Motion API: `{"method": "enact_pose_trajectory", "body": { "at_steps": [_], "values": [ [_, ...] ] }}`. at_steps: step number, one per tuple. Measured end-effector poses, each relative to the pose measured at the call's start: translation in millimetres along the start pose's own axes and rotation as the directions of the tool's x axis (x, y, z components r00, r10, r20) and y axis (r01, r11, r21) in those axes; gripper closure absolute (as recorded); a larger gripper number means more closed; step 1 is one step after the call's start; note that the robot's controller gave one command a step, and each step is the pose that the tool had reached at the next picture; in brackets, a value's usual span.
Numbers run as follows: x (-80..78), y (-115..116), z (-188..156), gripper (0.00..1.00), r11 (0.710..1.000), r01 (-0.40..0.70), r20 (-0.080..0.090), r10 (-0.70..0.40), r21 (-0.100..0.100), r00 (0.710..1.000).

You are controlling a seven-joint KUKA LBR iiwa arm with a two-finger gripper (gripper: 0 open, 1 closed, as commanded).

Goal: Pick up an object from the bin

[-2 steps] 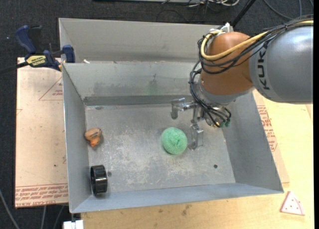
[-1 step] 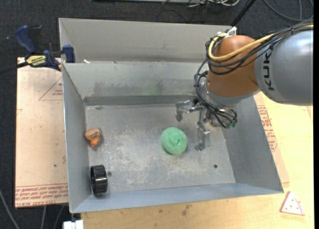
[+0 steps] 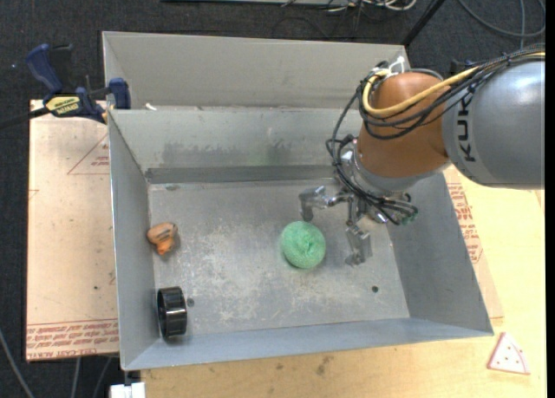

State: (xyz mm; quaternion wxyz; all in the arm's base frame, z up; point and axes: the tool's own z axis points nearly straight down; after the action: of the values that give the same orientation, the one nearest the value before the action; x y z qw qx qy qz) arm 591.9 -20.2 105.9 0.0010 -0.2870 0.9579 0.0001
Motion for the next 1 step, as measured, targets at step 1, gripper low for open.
{"method": "enact_pose_trajectory", "body": {
  "at_steps": [1],
  "values": [
    [-16.3, 12.0, 22.1, 0.00, 0.976, -0.220, 0.001, 0.220, -0.001, 0.976]
  ]
}}
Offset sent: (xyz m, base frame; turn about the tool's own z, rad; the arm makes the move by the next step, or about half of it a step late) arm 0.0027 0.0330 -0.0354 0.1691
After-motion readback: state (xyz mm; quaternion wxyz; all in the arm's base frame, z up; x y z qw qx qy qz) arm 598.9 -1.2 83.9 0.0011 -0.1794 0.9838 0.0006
